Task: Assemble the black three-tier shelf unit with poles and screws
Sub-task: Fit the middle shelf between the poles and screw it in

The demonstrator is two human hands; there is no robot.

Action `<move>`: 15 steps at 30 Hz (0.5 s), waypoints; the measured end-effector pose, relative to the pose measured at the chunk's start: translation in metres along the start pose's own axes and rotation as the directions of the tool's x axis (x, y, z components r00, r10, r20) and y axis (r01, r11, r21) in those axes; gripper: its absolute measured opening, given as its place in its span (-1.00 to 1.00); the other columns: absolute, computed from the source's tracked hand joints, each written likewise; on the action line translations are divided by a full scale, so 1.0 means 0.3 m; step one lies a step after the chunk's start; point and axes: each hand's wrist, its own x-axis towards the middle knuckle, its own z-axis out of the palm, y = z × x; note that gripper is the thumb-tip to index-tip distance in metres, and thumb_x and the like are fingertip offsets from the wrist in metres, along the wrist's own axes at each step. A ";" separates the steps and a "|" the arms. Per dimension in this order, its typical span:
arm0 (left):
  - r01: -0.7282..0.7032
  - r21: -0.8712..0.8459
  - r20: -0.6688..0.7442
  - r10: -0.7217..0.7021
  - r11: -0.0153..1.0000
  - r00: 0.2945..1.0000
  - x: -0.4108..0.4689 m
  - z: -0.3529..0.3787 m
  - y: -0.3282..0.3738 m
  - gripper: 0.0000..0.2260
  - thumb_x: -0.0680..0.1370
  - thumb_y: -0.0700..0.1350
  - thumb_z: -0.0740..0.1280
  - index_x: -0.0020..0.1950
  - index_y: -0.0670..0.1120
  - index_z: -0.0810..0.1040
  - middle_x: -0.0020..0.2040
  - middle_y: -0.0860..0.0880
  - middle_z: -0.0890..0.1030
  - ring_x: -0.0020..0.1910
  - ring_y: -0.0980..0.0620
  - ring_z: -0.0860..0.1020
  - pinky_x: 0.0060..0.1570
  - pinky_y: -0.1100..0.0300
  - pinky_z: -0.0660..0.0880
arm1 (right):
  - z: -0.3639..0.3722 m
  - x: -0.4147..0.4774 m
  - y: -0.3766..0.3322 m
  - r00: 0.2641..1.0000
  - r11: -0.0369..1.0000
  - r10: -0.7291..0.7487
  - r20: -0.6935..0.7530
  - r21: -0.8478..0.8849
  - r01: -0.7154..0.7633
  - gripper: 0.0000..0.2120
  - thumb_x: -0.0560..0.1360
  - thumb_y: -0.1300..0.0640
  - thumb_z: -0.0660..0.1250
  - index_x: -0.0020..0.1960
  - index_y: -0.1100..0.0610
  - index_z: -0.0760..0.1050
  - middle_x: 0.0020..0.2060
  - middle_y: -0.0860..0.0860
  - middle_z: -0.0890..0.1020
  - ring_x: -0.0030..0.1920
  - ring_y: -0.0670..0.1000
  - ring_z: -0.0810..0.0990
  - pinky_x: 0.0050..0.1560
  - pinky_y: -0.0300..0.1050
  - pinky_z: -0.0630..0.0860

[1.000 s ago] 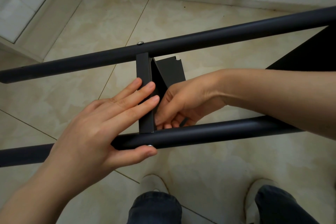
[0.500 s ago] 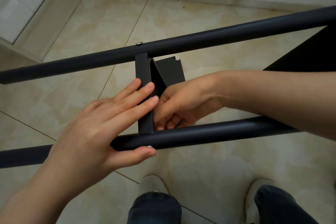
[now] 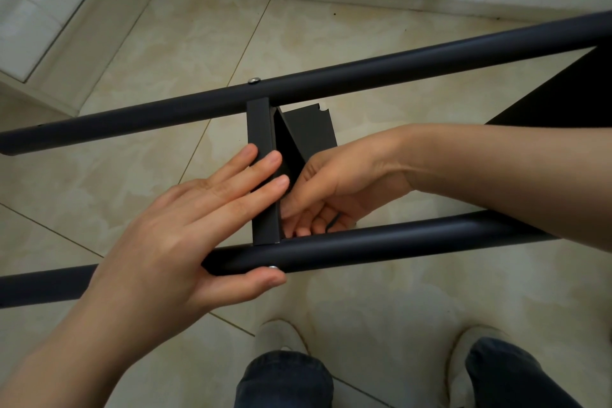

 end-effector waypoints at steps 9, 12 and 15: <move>0.008 -0.009 -0.003 -0.008 1.000 1.000 -0.001 -0.002 0.006 -0.36 0.50 0.23 0.33 0.48 -0.09 0.40 0.55 -0.01 0.36 0.57 0.02 0.27 0.34 0.02 0.38 | 0.010 0.011 0.004 0.999 0.999 0.020 -0.044 -0.044 -0.022 -0.77 0.56 0.05 0.34 -0.22 0.10 0.64 -0.36 -0.03 0.61 -0.33 -0.10 0.54 -0.19 -0.25 0.49; 0.006 -0.004 -0.001 -0.006 1.000 1.000 0.001 -0.003 0.008 -0.37 0.50 0.24 0.32 0.48 -0.08 0.40 0.54 0.01 0.35 0.58 0.03 0.26 0.36 0.04 0.37 | 0.006 0.001 0.000 0.999 0.999 0.012 -0.039 -0.032 -0.014 -0.80 0.51 0.02 0.37 -0.23 0.07 0.66 -0.33 -0.03 0.61 -0.31 -0.11 0.52 -0.16 -0.25 0.46; 0.011 -0.010 -0.002 -0.011 1.000 1.000 0.001 -0.002 0.008 -0.37 0.50 0.24 0.32 0.48 -0.07 0.40 0.55 0.01 0.36 0.57 0.02 0.27 0.35 0.03 0.37 | 0.011 0.009 0.000 0.999 0.999 -0.036 -0.007 -0.024 0.035 -0.71 0.53 0.15 0.36 -0.35 0.04 0.66 -0.35 -0.04 0.61 -0.32 -0.11 0.52 -0.16 -0.24 0.48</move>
